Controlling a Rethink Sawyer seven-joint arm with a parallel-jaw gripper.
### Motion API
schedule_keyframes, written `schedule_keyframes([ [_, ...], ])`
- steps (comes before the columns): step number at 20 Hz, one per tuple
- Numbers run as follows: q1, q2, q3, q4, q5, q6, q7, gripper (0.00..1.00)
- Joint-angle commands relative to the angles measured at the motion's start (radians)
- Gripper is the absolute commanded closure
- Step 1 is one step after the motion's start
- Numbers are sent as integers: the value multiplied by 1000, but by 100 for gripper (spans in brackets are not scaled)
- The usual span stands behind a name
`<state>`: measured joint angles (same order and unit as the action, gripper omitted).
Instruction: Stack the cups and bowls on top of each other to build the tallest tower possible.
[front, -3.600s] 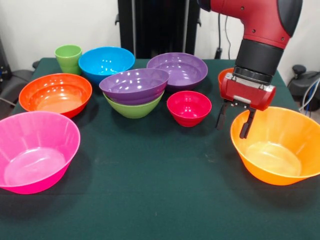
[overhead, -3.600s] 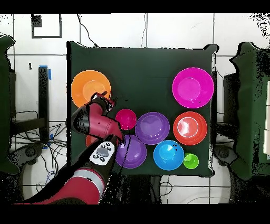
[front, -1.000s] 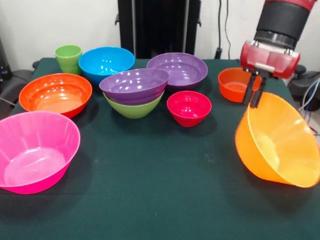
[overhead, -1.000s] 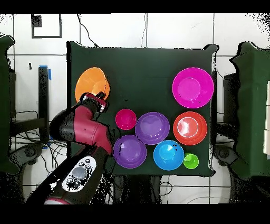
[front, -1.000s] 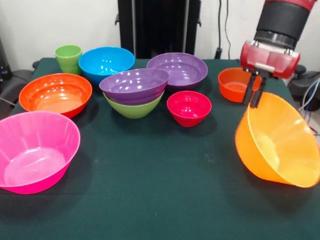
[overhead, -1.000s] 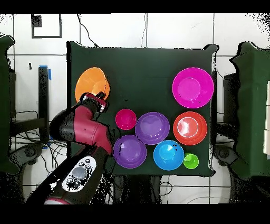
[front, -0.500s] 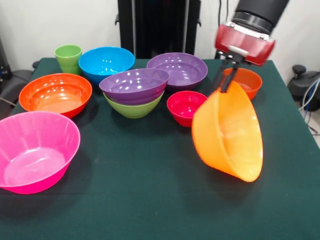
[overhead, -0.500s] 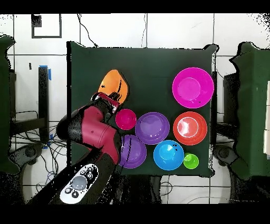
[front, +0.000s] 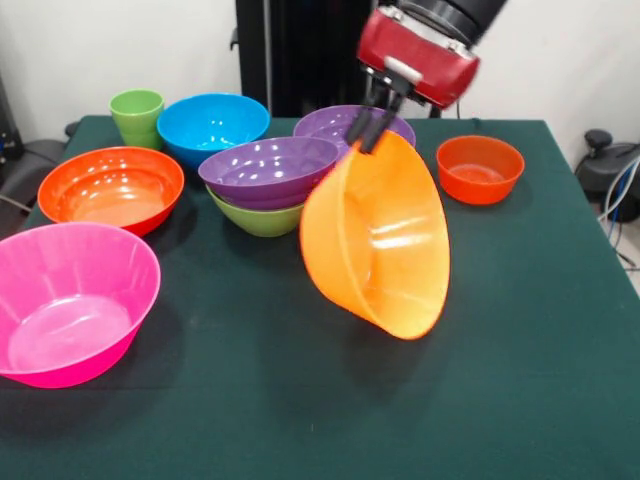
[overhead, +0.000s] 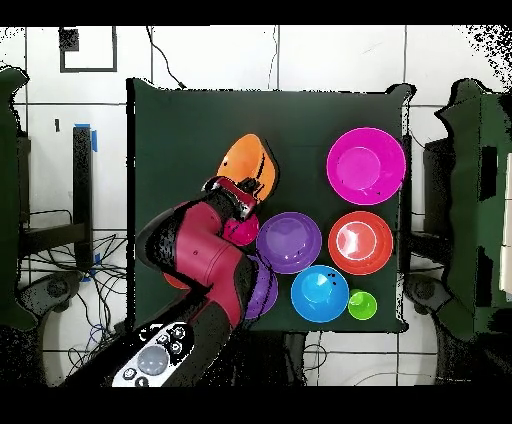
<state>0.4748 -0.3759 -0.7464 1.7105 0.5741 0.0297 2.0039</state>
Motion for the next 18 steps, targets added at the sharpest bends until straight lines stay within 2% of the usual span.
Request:
schedule_keyframes([
  [1, 27, 61, -64, -55, 37, 196, 202, 100],
  [5, 25, 131, -136, -53, 63, 178, 242, 100],
  [9, -55, 137, -129, -53, 60, 158, 224, 100],
  [14, -105, 155, -126, -78, 68, 142, 214, 100],
  [18, -121, 189, -126, -121, 93, 145, 227, 100],
])
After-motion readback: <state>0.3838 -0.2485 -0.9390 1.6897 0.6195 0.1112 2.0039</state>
